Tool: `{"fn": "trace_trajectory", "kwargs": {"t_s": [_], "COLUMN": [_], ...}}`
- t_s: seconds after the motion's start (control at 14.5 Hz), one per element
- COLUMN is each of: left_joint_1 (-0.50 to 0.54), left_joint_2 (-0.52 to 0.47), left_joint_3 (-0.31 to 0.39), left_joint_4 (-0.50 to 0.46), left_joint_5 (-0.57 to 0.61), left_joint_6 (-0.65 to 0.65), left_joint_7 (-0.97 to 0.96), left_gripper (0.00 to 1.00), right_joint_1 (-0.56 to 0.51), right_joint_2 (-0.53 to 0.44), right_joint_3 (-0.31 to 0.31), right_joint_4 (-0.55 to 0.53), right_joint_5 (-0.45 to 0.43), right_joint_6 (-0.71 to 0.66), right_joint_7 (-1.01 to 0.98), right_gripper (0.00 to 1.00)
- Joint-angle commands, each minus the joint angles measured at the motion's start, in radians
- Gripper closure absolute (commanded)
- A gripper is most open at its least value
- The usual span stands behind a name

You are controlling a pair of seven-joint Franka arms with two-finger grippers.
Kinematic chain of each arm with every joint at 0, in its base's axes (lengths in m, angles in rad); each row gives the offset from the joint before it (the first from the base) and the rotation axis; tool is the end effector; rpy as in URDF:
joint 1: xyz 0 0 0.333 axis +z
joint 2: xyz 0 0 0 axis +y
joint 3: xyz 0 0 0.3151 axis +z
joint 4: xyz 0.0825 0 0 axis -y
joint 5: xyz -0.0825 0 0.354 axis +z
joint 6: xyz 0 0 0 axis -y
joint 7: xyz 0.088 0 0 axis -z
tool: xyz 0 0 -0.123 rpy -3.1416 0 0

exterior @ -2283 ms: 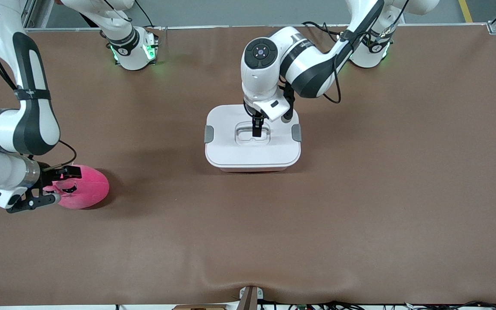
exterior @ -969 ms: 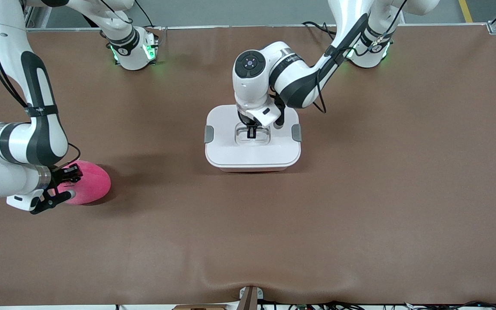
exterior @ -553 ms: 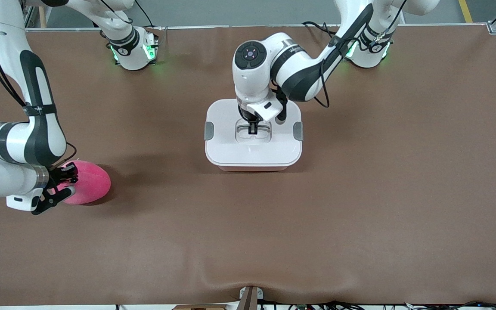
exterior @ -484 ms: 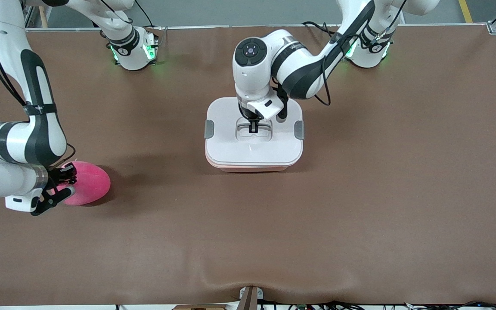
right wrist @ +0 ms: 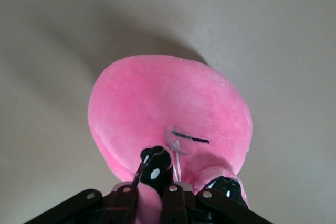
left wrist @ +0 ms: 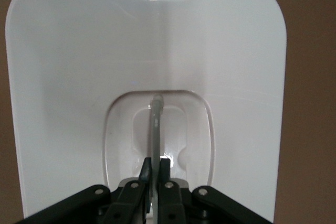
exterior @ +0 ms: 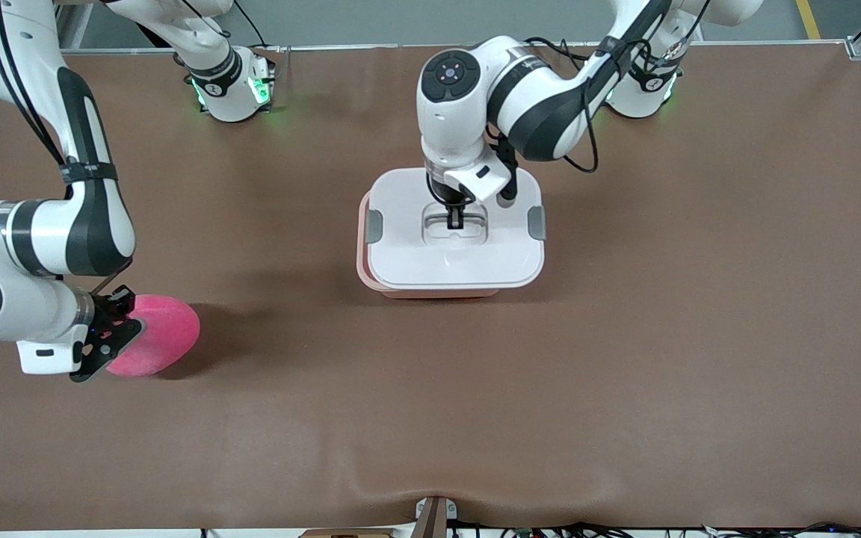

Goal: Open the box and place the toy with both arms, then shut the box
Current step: 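Lift the lid off with the left gripper while the right gripper lifts the plush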

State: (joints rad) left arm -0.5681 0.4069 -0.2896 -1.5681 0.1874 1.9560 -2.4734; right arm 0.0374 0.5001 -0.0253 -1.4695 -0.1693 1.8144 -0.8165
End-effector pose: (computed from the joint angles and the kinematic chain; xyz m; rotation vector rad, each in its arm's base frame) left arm 0.4496 -0.4610 0.4106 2.2205 2.2129 0.0942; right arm 0.6504 -0.0061 0.3750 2.7351 1.2951 -0.3195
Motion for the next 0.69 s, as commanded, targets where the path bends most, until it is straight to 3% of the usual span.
{"fn": "trace_trajectory", "kwargs": {"t_s": [0.0, 0.35, 0.62], "left_joint_1": [0.059, 0.187, 0.258], "left_joint_2": [-0.043, -0.085, -0.151], "left_joint_3": [-0.005, -0.009, -0.014], "left_joint_4": [-0.013, -0.026, -0.088], "left_joint_5": [0.041, 0.032, 0.023], "left_joint_6": [-0.008, -0.011, -0.011], "left_joint_7": [0.027, 0.206, 0.324], "left_gripper": [1.0, 1.0, 1.0], "right_joint_1": [0.044, 0.148, 0.28], "right_joint_2": [-0.038, -0.075, -0.11], "right_joint_3": [0.001, 0.002, 0.007], "right_joint_4": [0.008, 0.047, 0.046], "right_joint_5": [-0.059, -0.07, -0.091], "right_joint_6": [-0.007, -0.006, -0.009], "right_joint_7": [-0.081, -0.187, -0.237], "right_gripper": [1.0, 1.0, 1.0]}}
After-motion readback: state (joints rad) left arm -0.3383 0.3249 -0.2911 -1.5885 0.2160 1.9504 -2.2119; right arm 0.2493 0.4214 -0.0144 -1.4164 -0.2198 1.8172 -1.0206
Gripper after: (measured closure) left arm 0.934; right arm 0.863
